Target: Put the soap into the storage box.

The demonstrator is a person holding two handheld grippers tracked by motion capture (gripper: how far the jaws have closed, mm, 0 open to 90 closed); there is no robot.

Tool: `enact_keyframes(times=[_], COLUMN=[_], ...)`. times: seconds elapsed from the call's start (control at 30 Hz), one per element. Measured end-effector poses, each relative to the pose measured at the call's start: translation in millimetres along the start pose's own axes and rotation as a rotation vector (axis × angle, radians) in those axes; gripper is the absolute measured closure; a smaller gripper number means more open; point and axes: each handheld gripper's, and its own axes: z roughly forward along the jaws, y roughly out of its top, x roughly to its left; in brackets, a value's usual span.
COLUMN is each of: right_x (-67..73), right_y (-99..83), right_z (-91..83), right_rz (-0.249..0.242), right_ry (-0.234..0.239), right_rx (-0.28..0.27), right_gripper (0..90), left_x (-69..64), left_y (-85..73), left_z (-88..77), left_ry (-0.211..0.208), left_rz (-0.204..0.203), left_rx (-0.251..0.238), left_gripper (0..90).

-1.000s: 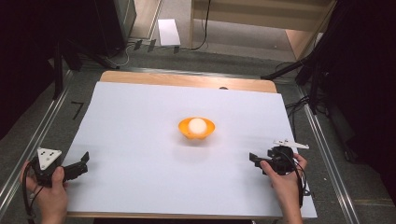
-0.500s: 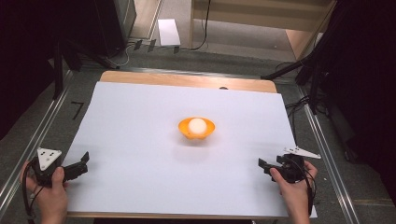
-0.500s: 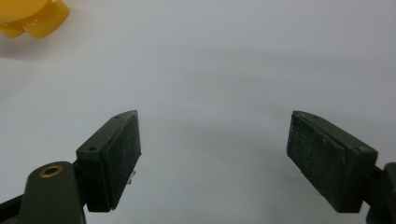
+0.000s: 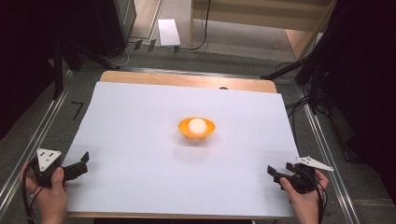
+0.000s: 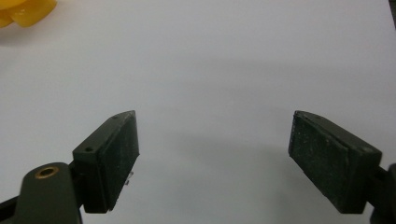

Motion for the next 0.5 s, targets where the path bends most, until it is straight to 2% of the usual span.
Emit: enact_keyframes(times=[0.1, 0.3, 0.5], right_x=[-4.4, -18.4, -25.1], right_y=[-4.4, -17.2, -28.4], right_z=[-2.3, -16.8, -23.3], right_rz=[0.002, 0.021, 0.031], right_ry=[0.006, 0.017, 0.046], right_rx=[-0.001, -0.054, -0.104], right_gripper=[13.5, 12.7, 11.8], left_x=[0.0, 1.9, 2.9], left_y=[-0.4, -3.3, -5.1], left_z=[-1.0, -6.6, -9.3], left_ry=[-0.004, -0.021, -0.032], left_rz=[0.002, -0.014, -0.015], left_rx=[-0.008, -0.069, -0.096], left_gripper=[0.0, 0.0, 0.0])
